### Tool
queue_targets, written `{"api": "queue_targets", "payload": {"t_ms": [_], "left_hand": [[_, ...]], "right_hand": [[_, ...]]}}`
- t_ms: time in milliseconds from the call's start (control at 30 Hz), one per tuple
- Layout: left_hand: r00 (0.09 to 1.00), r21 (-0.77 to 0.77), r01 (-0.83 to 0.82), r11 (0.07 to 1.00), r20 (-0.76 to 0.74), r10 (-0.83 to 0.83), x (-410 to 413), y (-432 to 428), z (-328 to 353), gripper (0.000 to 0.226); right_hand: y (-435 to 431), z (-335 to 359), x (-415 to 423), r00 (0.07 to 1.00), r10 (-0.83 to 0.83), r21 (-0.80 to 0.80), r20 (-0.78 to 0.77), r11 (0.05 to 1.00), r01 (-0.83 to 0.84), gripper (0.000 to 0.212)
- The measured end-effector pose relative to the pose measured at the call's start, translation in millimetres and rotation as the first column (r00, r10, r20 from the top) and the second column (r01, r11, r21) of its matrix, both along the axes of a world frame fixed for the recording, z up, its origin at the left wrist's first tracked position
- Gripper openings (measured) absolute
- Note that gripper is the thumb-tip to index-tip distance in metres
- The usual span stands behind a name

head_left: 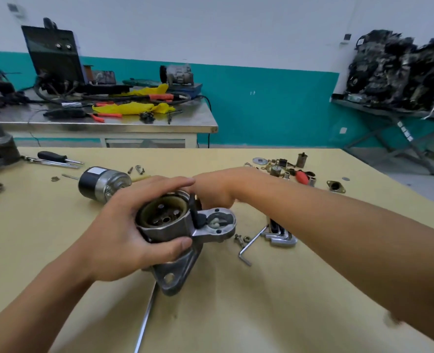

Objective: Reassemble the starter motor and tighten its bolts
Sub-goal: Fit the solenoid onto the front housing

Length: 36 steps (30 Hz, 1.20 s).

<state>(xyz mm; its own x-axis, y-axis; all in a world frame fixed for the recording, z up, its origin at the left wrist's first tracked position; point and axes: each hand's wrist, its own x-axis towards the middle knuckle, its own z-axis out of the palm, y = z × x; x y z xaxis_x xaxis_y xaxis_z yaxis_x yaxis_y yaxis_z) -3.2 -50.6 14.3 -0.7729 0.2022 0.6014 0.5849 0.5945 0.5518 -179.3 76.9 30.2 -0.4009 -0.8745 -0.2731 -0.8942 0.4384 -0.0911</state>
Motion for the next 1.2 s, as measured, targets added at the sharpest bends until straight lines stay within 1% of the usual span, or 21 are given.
{"api": "queue_targets", "payload": {"t_ms": [67,100,167,233,367,433,500,633,733,800,867,1000,1200], "left_hand": [[1.0,0.008,-0.008,1.0,0.009,0.008,0,-1,-1,0.072],[1.0,0.016,-0.011,1.0,0.009,0.011,0,-1,-1,0.072],[1.0,0.032,-0.014,0.999,0.0,0.014,0,0,-2,0.071],[1.0,0.037,-0.022,0.999,-0.001,0.022,-2,2,-4,0.07],[0.999,0.024,-0.044,0.999,0.003,0.044,-4,4,-6,0.069],[0.998,0.021,-0.062,0.998,-0.015,0.062,-3,6,-6,0.069],[0.997,0.017,-0.071,0.997,-0.016,0.071,-4,7,-7,0.068],[0.997,0.018,-0.069,0.997,-0.019,0.069,-4,8,-7,0.064],[0.997,0.0,-0.068,0.998,-0.019,0.068,-2,9,-6,0.061],[0.997,0.001,-0.073,0.997,-0.01,0.073,-2,9,-5,0.06],[0.998,0.009,-0.069,0.998,-0.002,0.069,-1,9,-5,0.06],[0.998,0.008,-0.057,0.998,0.004,0.057,-1,9,-5,0.059],[0.998,0.019,-0.058,0.998,0.007,0.058,-2,7,-6,0.062]], "right_hand": [[-5,-3,0,0.998,0.042,0.043,-0.042,0.998,-0.041,0.032],[-3,-2,-1,0.999,0.037,0.018,-0.033,0.999,-0.036,0.029],[13,10,-3,0.999,-0.011,-0.113,0.043,0.993,0.016,0.022],[34,31,-6,0.99,-0.057,-0.262,0.126,0.961,0.088,0.028],[73,71,-11,0.956,-0.1,-0.427,0.275,0.879,0.214,0.038],[90,89,-9,0.943,-0.073,-0.498,0.325,0.834,0.236,0.044],[102,107,-1,0.933,-0.009,-0.533,0.36,0.819,0.213,0.045],[110,125,23,0.948,0.068,-0.535,0.31,0.837,0.115,0.054],[106,124,40,0.958,0.101,-0.482,0.27,0.875,0.044,0.045],[104,122,47,0.969,0.093,-0.45,0.228,0.893,0.021,0.044],[101,123,51,0.981,0.064,-0.423,0.184,0.906,0.02,0.044],[98,119,56,0.989,0.023,-0.369,0.149,0.929,0.034,0.043],[90,115,56,0.99,0.013,-0.371,0.143,0.928,0.042,0.041]]}}
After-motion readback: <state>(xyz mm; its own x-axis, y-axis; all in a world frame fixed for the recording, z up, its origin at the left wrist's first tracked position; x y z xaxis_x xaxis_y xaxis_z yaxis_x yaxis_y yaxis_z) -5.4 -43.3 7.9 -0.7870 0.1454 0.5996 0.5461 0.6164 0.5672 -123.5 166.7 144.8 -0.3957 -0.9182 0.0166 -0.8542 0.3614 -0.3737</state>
